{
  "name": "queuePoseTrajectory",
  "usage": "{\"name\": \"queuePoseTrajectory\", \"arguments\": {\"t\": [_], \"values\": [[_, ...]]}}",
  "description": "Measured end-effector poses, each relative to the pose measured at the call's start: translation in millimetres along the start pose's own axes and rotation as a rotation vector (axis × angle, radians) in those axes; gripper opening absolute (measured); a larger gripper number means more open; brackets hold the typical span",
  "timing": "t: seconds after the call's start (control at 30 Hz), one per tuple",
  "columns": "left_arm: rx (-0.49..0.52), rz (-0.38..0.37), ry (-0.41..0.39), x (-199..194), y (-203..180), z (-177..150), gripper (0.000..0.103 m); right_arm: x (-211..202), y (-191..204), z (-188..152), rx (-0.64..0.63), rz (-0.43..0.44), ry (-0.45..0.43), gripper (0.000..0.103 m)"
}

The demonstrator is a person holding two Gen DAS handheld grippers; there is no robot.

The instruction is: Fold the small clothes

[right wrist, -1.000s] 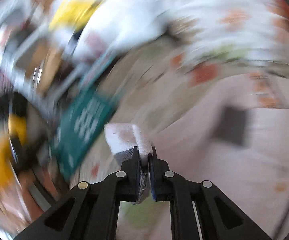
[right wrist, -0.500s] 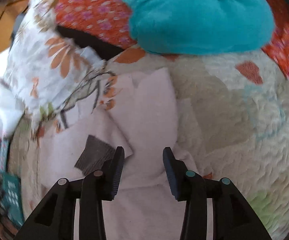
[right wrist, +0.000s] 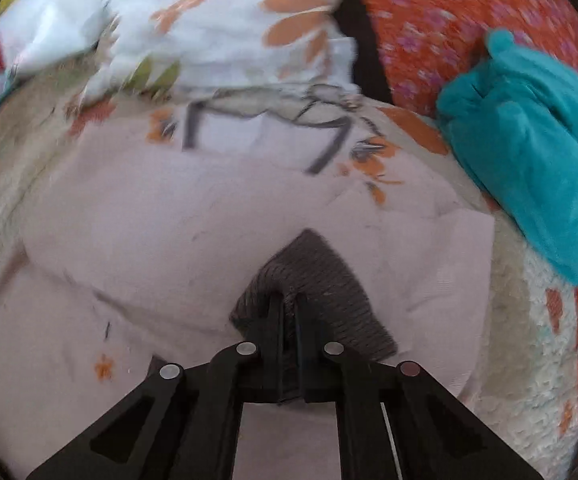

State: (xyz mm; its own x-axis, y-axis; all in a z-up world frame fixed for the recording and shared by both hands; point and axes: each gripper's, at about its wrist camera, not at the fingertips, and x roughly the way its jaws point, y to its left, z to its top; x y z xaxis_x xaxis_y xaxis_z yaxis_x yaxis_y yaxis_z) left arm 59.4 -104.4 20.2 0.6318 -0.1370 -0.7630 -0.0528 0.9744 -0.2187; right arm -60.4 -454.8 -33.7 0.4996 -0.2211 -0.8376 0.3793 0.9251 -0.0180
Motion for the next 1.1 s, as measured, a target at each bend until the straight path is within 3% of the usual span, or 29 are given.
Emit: {"name": "queuePoseTrajectory", "arguments": {"t": [0.17, 0.27, 0.3, 0.37, 0.43, 0.47, 0.57, 0.7, 0.87, 0.9, 1.0, 1.1], "values": [[0.028, -0.003, 0.003, 2.0, -3.4, -0.9, 0.077, -18.0, -86.3, 12.2, 0.235, -0.124, -0.062, 0.004], [0.04, -0.005, 0.016, 4.9, -4.4, -2.1, 0.077, -13.7, -156.6, 6.0, 0.471, -0.243, -0.013, 0.011], [0.051, -0.011, 0.025, 6.4, -5.2, -3.1, 0.077, -14.9, -172.9, -0.1, 0.53, -0.241, 0.002, 0.014], [0.094, -0.031, 0.056, 11.1, -10.3, -7.9, 0.077, -25.2, -188.7, -15.0, 0.584, -0.181, -0.019, 0.017], [0.13, -0.053, 0.092, 16.3, -14.0, -13.7, 0.077, -33.6, -187.8, -31.1, 0.554, -0.133, -0.016, 0.04], [0.152, -0.064, 0.116, 19.9, -16.1, -17.9, 0.077, -37.2, -185.0, -42.2, 0.539, -0.103, -0.007, 0.041], [0.203, -0.123, 0.218, 33.0, -20.7, -32.8, 0.077, -44.8, -177.1, -76.9, 0.548, -0.005, 0.028, 0.041], [0.178, -0.252, 0.379, 51.3, -13.2, -52.7, 0.077, -53.1, -171.1, -135.0, 0.635, 0.151, 0.072, 0.041], [0.165, -0.374, 0.453, 54.2, 0.5, -79.1, 0.077, -66.5, -169.5, -189.1, 0.763, 0.361, 0.057, 0.042], [0.143, -0.403, 0.47, 54.7, 4.5, -86.7, 0.074, -68.8, -170.4, -195.8, 0.777, 0.385, 0.058, 0.042], [0.128, -0.447, 0.422, 38.4, 13.2, -105.2, 0.071, -75.0, -167.5, -214.2, 0.798, 0.455, 0.067, 0.042], [0.1, -0.527, 0.458, 22.2, 20.4, -126.6, 0.071, -84.3, -159.9, -231.8, 0.792, 0.517, 0.081, 0.042]]}}
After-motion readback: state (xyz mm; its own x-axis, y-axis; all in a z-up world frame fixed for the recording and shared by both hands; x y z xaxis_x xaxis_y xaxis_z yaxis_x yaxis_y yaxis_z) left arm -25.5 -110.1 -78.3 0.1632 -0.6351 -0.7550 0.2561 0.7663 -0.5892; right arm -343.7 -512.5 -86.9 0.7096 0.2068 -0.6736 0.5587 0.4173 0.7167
